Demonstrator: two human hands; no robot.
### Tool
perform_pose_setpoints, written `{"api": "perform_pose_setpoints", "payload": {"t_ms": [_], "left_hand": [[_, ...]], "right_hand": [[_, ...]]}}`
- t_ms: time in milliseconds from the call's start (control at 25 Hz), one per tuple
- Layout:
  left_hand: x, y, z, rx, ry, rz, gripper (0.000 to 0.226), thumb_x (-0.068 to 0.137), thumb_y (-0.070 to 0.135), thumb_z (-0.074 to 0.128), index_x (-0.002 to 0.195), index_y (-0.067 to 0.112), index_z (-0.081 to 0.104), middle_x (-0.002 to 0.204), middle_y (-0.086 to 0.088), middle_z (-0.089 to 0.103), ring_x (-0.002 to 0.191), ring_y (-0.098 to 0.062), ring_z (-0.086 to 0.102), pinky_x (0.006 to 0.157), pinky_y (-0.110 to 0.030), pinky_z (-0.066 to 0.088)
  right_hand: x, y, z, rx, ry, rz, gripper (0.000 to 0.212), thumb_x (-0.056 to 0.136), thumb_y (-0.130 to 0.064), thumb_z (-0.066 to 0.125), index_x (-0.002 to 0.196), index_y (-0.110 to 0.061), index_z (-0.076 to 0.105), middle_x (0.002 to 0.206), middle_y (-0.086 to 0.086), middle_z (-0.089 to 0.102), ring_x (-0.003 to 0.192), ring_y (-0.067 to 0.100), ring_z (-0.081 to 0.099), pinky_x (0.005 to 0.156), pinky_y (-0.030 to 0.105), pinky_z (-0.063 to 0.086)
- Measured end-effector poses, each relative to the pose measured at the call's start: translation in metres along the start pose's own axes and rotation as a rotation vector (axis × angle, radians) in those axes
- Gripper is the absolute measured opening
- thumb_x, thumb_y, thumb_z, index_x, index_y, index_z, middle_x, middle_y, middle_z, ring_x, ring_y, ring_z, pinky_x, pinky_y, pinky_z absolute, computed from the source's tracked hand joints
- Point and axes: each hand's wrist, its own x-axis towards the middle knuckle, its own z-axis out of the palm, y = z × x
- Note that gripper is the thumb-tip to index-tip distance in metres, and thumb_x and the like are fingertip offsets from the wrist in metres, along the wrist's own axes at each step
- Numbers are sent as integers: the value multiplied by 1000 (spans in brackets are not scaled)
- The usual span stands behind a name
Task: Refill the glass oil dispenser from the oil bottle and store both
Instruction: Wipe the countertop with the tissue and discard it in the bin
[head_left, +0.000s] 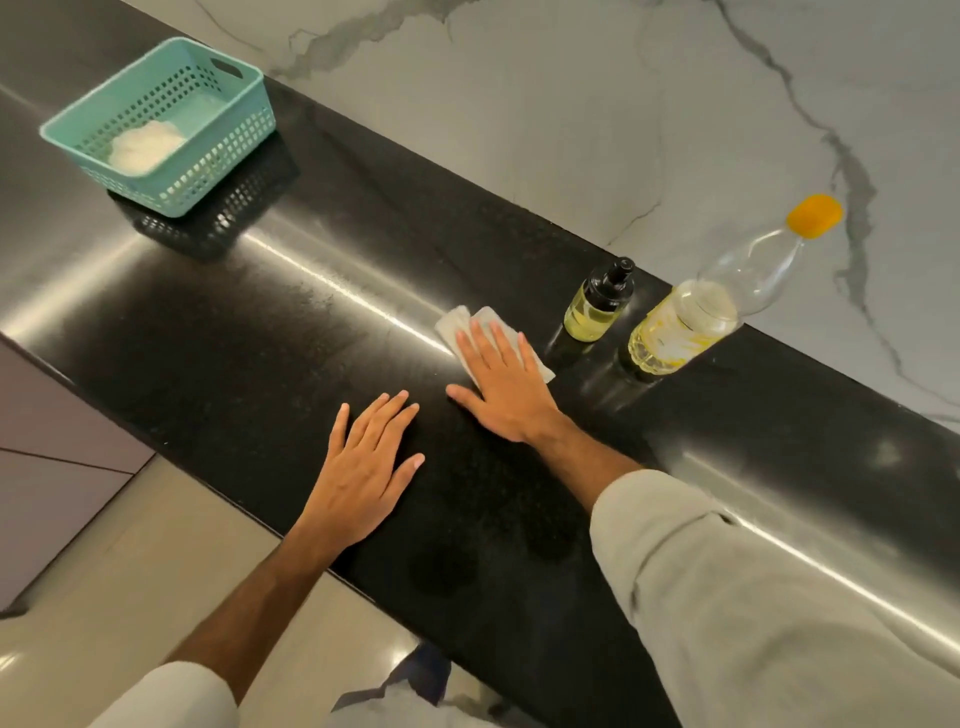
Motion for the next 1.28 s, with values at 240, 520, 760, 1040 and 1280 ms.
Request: {"api": "perform_pose_setpoints", "payload": {"t_ms": [240, 520, 760, 1040, 1280], "left_hand": [[-6, 10, 0, -17, 9, 111, 62, 104, 52, 28, 157, 20, 28, 167, 0, 23, 156, -16, 12, 126, -55, 6], [4, 39, 17, 55, -55, 279, 61, 105, 52, 26, 156, 19, 32, 166, -1, 26, 156, -17, 14, 126, -55, 7], [-1, 49, 28, 142, -67, 341, 65, 103, 52, 26, 156, 16, 33, 165, -6, 27, 155, -23, 20, 124, -59, 12], [1, 53, 29, 108, -62, 347, 65, 102, 51, 27, 156, 15, 33, 165, -6, 28, 155, -24, 21, 124, -59, 11], [2, 52, 29, 119, -100, 322, 66, 101, 53, 25, 158, 18, 29, 166, -4, 25, 156, -22, 17, 124, -58, 9]], "right_hand": [[-185, -30, 29, 4, -151, -247, 77, 106, -66, 29, 164, -33, -9, 172, -3, -17, 158, 21, -20, 126, 51, -15], [-180, 95, 11, 127, -93, 427, 80, 95, -78, 5, 161, -40, -18, 169, -7, -28, 156, 17, -25, 128, 58, -2], [-237, -7, 44, 52, -83, 140, 86, 100, -73, 29, 165, -29, -7, 173, 3, -17, 158, 26, -19, 126, 61, -7], [-297, 96, 46, 17, -86, 461, 76, 97, -75, -4, 161, -36, -15, 172, -2, -17, 159, 22, -15, 126, 59, 10], [-222, 88, 29, 58, 51, 610, 90, 95, -76, 17, 166, -23, -1, 173, 11, -5, 159, 35, -5, 123, 64, 14]]}}
